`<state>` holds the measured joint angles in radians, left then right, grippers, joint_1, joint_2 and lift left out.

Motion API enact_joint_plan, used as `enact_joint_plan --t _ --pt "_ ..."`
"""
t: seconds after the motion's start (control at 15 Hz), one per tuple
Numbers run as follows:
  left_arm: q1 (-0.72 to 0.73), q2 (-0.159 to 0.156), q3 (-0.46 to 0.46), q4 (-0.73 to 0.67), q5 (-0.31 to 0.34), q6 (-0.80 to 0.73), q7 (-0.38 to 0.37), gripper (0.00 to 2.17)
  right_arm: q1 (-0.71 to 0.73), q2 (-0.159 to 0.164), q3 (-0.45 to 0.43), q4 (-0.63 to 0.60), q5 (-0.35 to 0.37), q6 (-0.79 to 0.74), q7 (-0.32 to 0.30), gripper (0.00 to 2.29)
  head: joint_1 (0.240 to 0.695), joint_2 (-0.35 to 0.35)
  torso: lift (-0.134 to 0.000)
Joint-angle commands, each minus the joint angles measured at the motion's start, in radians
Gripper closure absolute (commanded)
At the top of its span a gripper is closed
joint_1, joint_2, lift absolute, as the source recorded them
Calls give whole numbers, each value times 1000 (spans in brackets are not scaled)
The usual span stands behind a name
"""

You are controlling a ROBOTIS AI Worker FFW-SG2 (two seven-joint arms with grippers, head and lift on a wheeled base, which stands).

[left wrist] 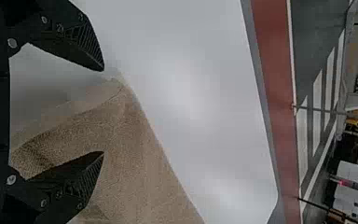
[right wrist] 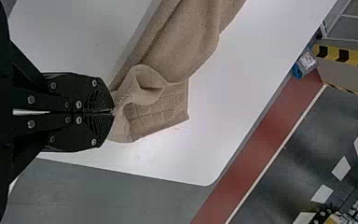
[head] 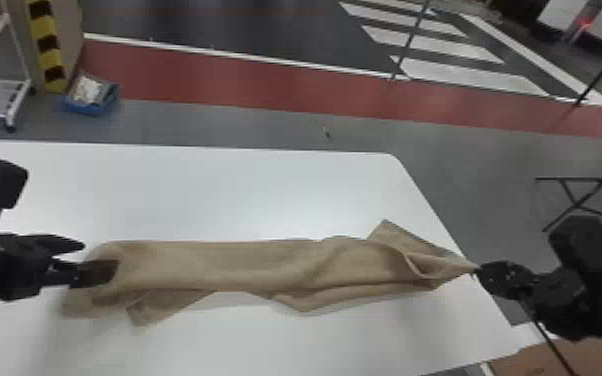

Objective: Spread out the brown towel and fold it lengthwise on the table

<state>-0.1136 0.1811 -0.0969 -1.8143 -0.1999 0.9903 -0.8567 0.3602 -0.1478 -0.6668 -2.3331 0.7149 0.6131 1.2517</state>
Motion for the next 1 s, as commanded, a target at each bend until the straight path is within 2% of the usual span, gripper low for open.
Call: enact_joint_plan --t 0.0,0.13,0.33,0.47,0.53,0.67,0.93 --pt "-14 -2 -12 12 -12 12 -15 792 0 1 -2 0 0 0 -2 1571 695 -350 -124" --pt "-14 -3 -12 12 -13 25 -18 2128 0 1 -4 1 0 0 -8 1571 695 -350 -124" --pt "-8 0 -3 4 -19 37 -48 2142 -7 -7 -8 17 0 -6 -18 1571 695 -350 -124" --pt "-23 0 69 -5 62 34 -55 2142 -36 -30 -5 57 0 -6 -34 1571 695 -350 -124" --pt "-51 0 89 -7 76 34 -58 2142 -73 -52 12 97 6 15 -38 1571 695 -350 -124" --pt "-98 0 125 -11 99 37 -61 2142 -165 -87 65 173 21 83 -83 1571 695 -350 -124" --pt "-192 3 284 -14 203 123 -28 2142 -411 -171 177 339 31 294 -256 1571 695 -350 -124"
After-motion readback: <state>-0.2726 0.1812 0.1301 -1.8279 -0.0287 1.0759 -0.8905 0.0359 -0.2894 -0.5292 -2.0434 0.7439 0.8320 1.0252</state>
